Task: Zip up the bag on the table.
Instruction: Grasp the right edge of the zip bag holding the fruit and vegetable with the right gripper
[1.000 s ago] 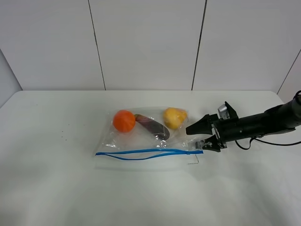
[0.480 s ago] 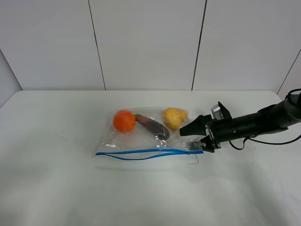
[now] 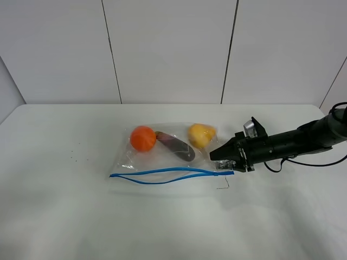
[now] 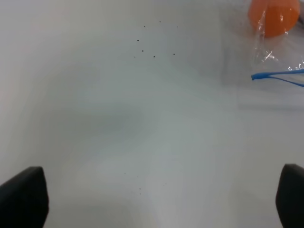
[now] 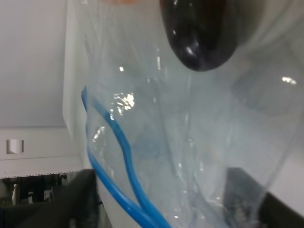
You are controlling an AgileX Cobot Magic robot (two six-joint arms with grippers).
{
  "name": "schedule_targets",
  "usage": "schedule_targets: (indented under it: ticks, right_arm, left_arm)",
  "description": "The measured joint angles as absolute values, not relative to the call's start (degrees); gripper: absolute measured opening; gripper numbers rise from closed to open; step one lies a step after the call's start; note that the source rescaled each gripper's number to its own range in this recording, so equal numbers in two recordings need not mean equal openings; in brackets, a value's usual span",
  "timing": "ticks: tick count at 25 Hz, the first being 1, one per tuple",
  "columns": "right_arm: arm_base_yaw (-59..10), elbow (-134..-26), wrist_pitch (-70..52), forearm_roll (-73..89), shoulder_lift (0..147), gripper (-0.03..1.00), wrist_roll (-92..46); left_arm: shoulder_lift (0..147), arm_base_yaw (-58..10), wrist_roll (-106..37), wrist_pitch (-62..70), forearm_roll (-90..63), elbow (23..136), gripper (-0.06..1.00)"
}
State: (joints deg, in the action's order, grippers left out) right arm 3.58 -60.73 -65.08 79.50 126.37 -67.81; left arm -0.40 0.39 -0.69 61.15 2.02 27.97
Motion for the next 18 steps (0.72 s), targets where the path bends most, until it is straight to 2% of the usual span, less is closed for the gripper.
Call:
schedule_targets:
  ticks: [5,18]
  right_arm:
    - [3.6,-60.7,-65.4,78.4,126.4,0.39,-67.3]
    - [3.6,-60.7,-65.3,78.0,126.4,0.37,-66.8]
  left_arm:
    - [-0.4,0.4,-0.7,61.2,2.0,28.0,1.0]
    - [-0.4,0.4,-0.7,61.2,2.0,28.0,1.0]
